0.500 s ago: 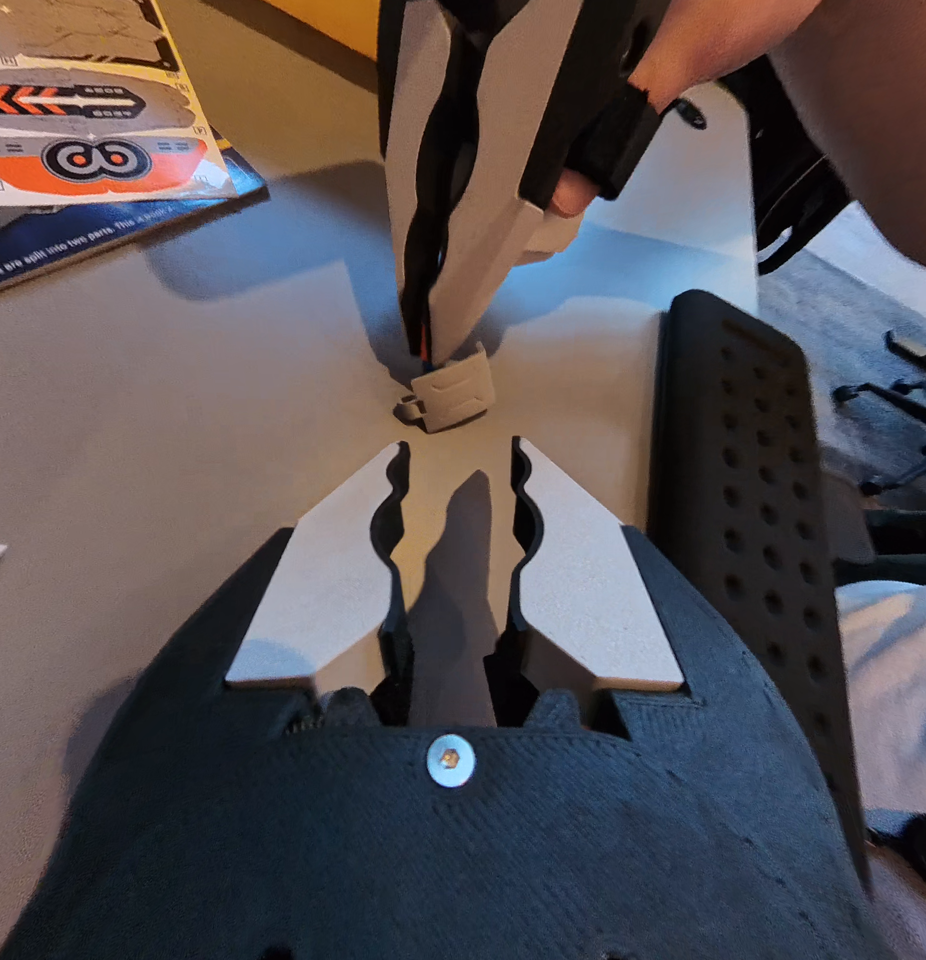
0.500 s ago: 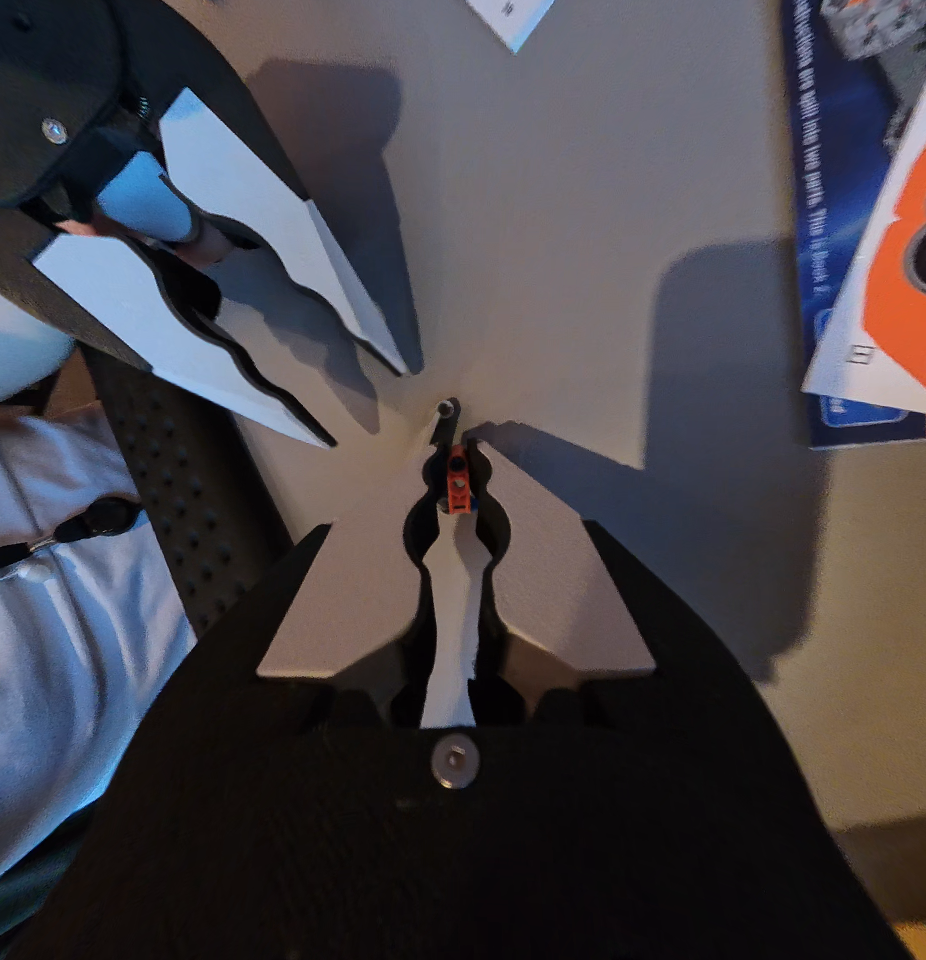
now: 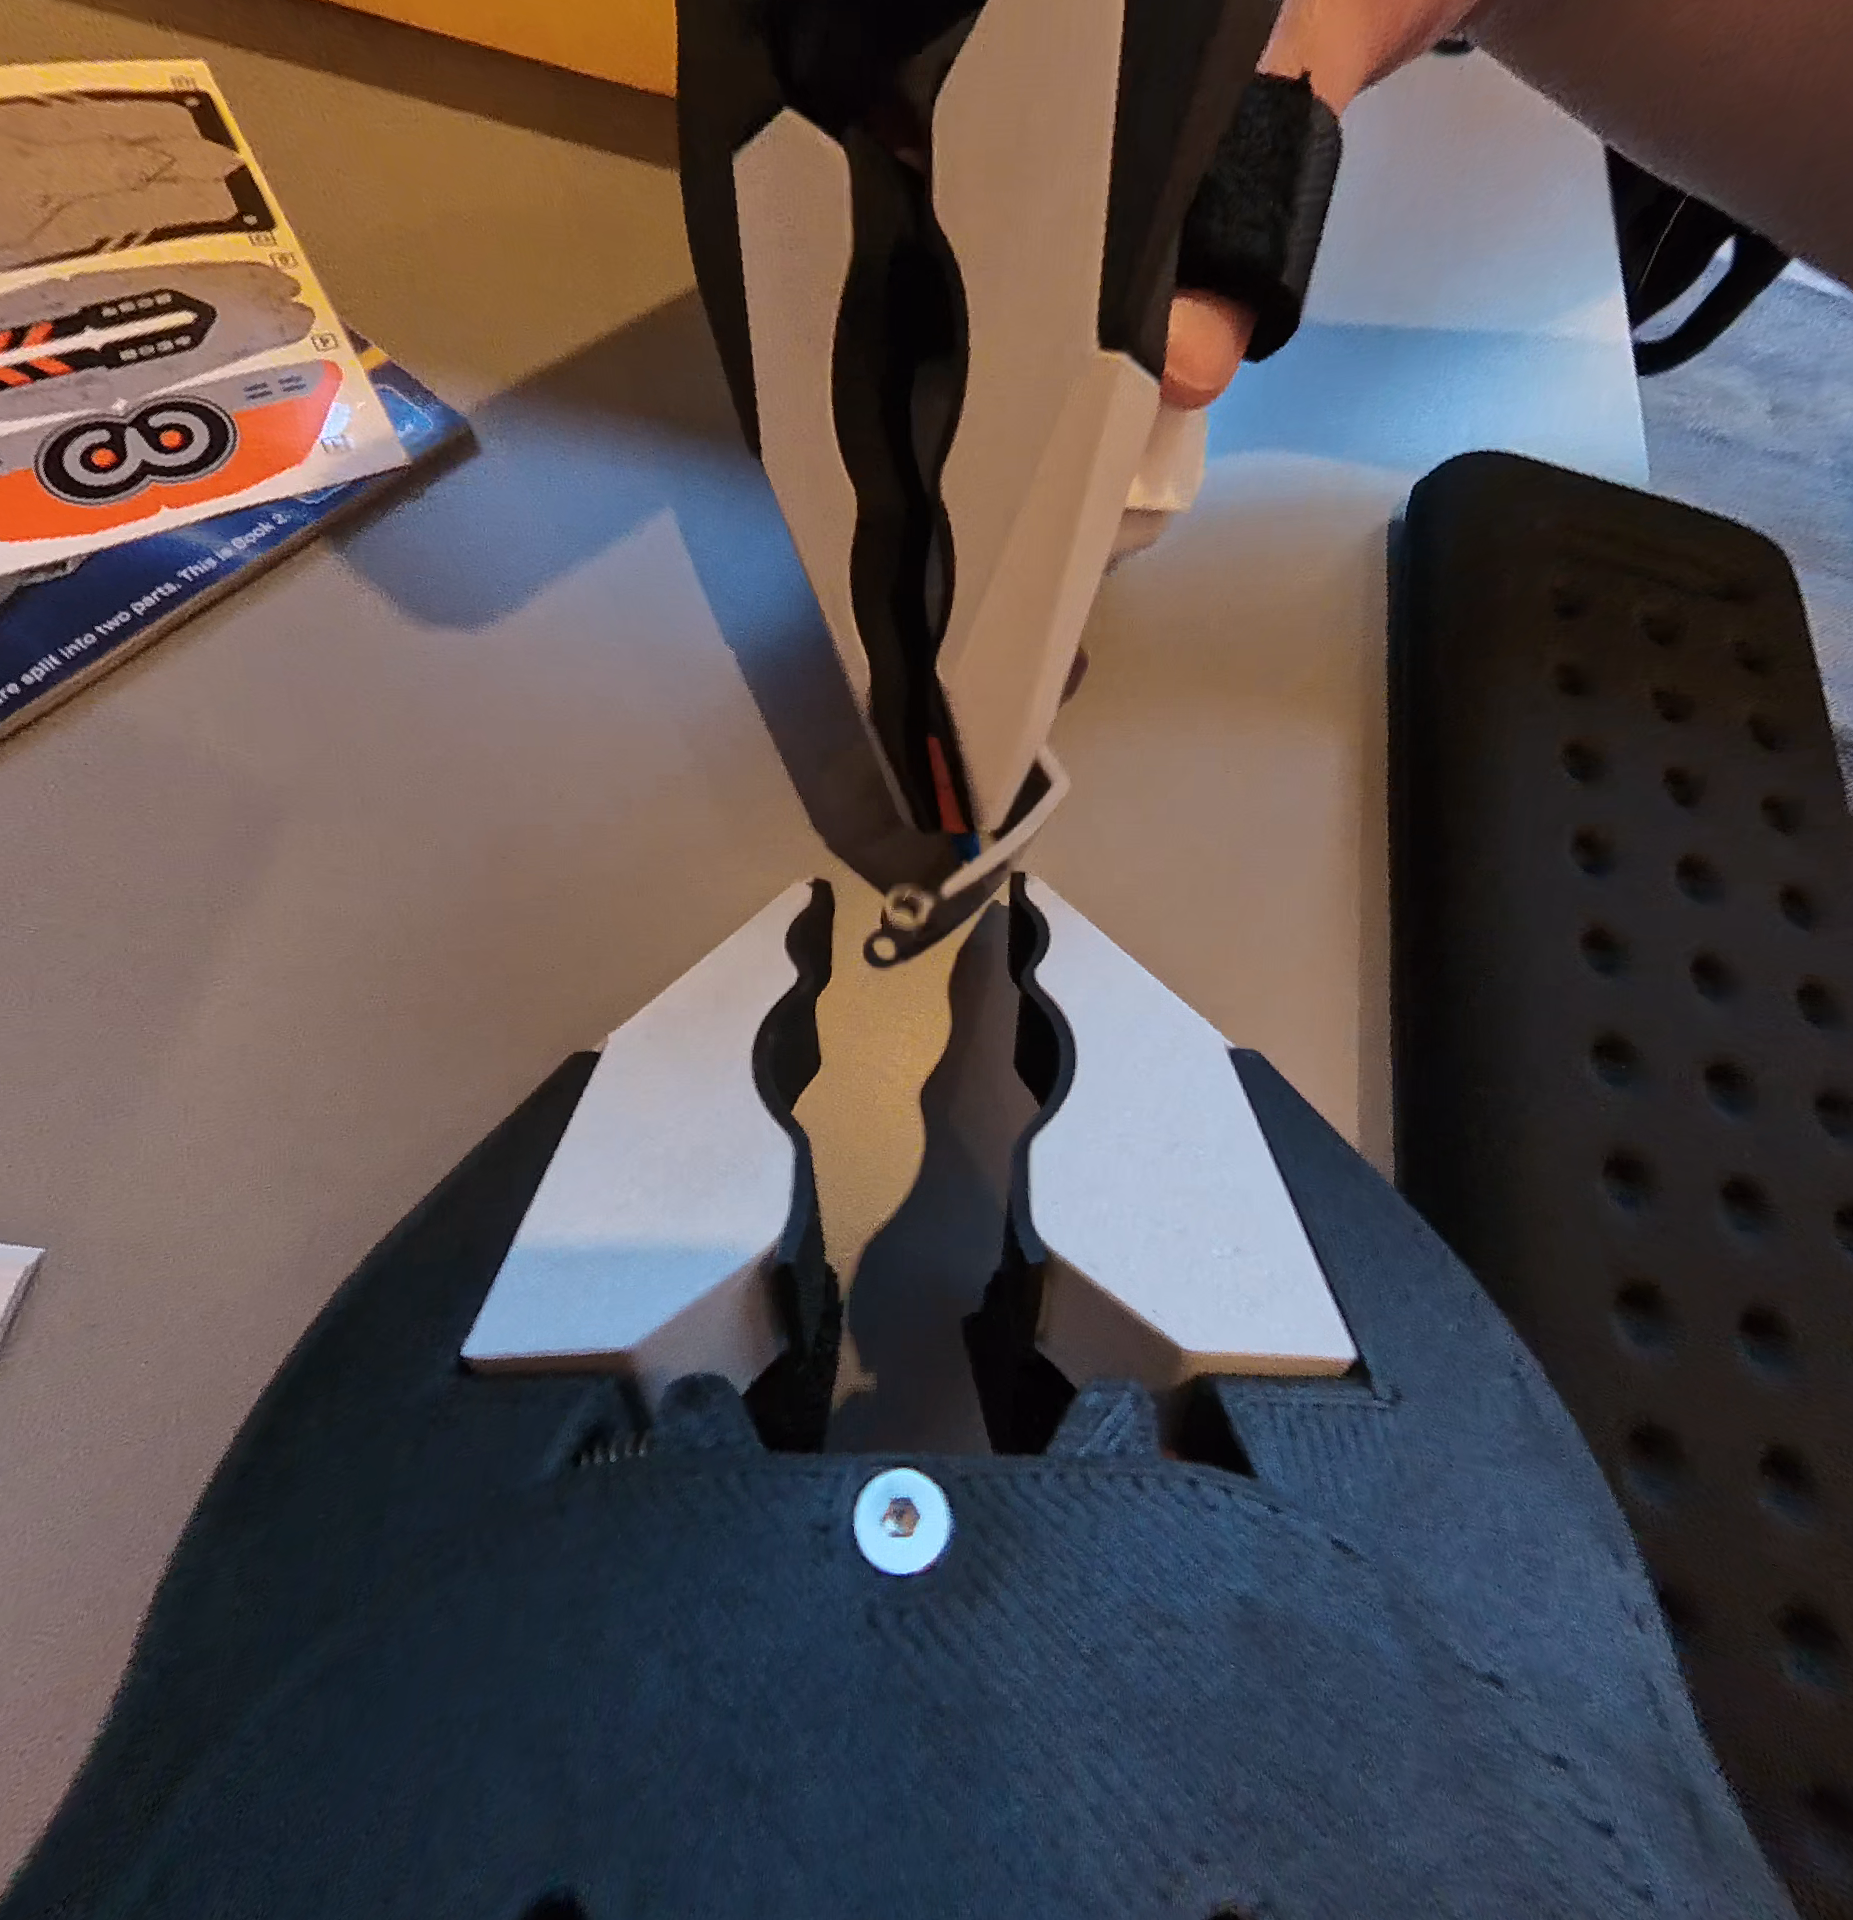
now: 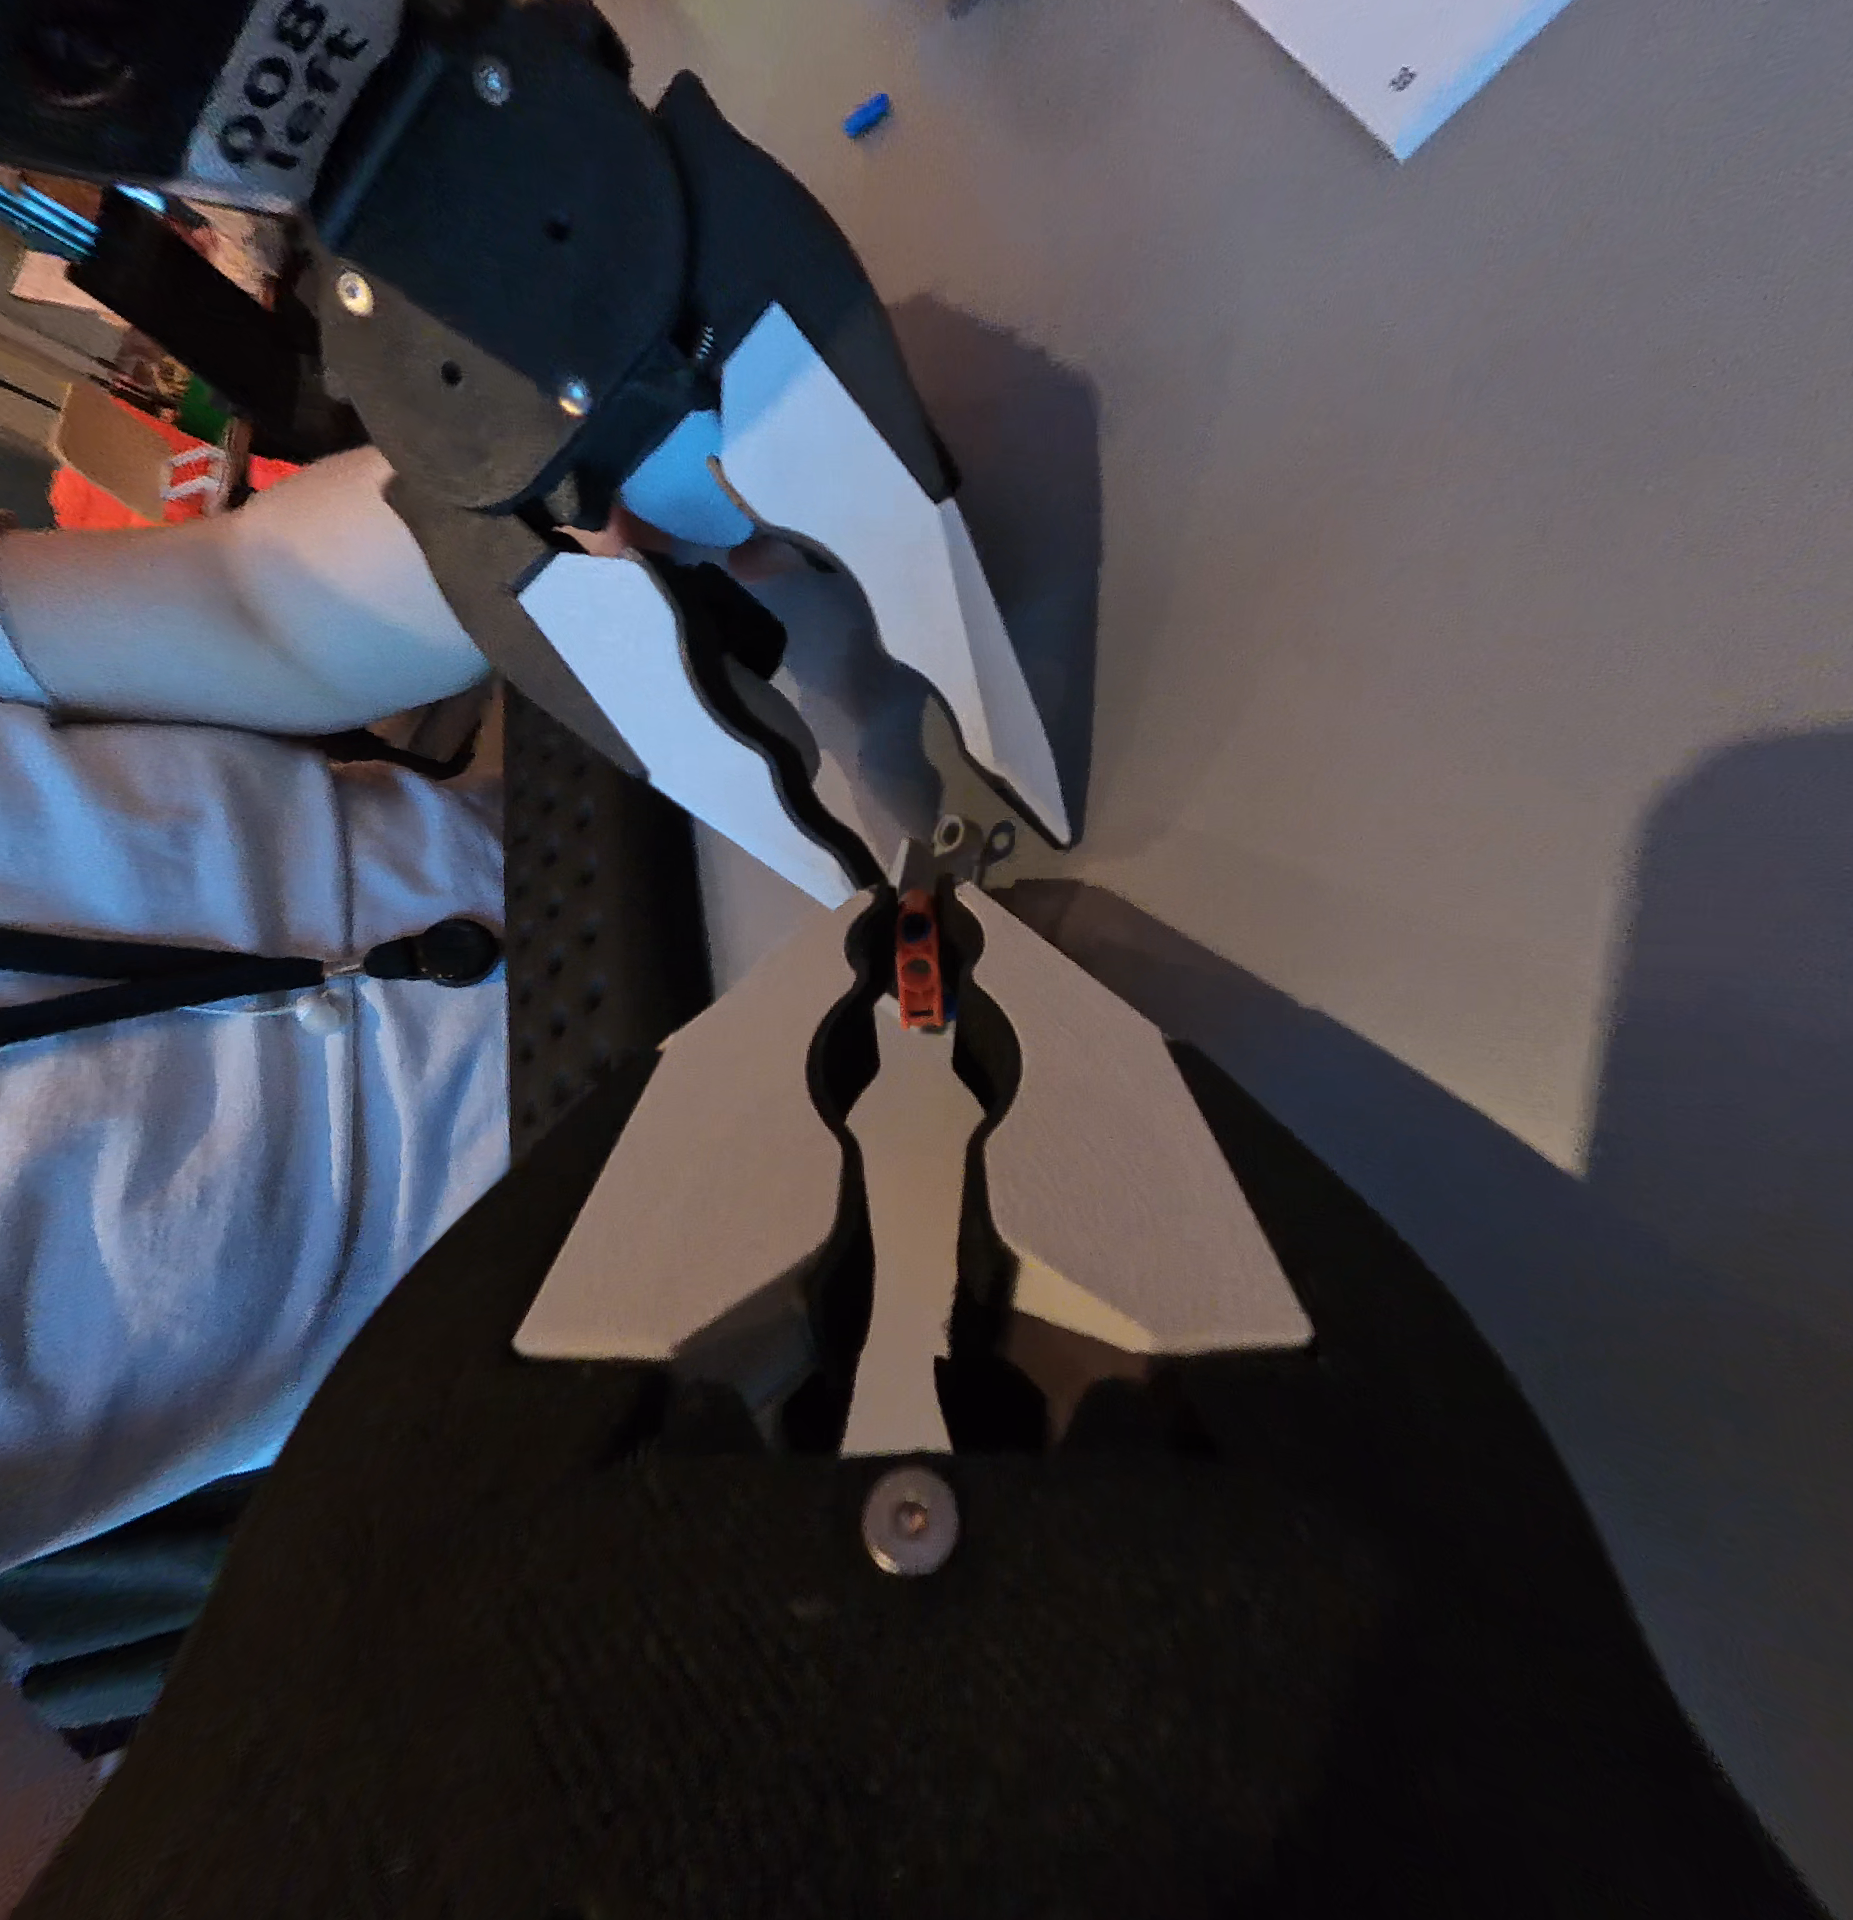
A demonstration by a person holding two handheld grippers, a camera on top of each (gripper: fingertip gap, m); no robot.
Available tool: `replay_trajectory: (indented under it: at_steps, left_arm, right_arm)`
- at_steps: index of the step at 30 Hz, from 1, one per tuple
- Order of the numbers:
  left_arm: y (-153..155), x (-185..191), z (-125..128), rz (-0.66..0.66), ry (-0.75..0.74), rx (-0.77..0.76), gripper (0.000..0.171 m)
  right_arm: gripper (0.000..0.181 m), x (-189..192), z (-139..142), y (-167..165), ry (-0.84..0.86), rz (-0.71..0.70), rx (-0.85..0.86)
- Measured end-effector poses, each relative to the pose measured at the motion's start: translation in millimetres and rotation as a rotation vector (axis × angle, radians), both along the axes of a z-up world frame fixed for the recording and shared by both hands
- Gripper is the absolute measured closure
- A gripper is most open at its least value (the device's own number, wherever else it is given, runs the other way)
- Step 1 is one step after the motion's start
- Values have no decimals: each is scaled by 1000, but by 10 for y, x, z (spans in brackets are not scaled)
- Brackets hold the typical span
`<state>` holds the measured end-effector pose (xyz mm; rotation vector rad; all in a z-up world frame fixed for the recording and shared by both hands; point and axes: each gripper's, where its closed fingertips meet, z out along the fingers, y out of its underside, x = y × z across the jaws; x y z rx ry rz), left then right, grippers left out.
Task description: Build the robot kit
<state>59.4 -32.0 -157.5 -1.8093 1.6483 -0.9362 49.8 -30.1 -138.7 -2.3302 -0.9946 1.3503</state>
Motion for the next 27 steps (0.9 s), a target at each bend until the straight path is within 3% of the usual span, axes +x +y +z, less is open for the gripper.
replay_trajectory:
  at_steps: [3,9,14,18,23,27]
  left_arm:
    - [-18,-33,-12,-13,2,64,141]
    - [-39,-22,-18,-63,3,105,136]
    - [-2,-20,-8,-174,1,67,133]
    - [-33,23,-18,-286,-9,103,130]
    - [-23,60,-19,-300,-10,109,136]
    - [-15,64,-22,-294,-10,118,139]
  right_arm:
    - [175,59,-44,19,-50,-25,79]
    - [175,123,232,45,-77,-95,267]
    - [175,210,193,-59,-286,-174,287]
    - [175,216,132,-64,-412,-261,418]
    - [175,302,177,-132,-533,-342,611]
    - [175,327,160,-210,-584,-355,601]
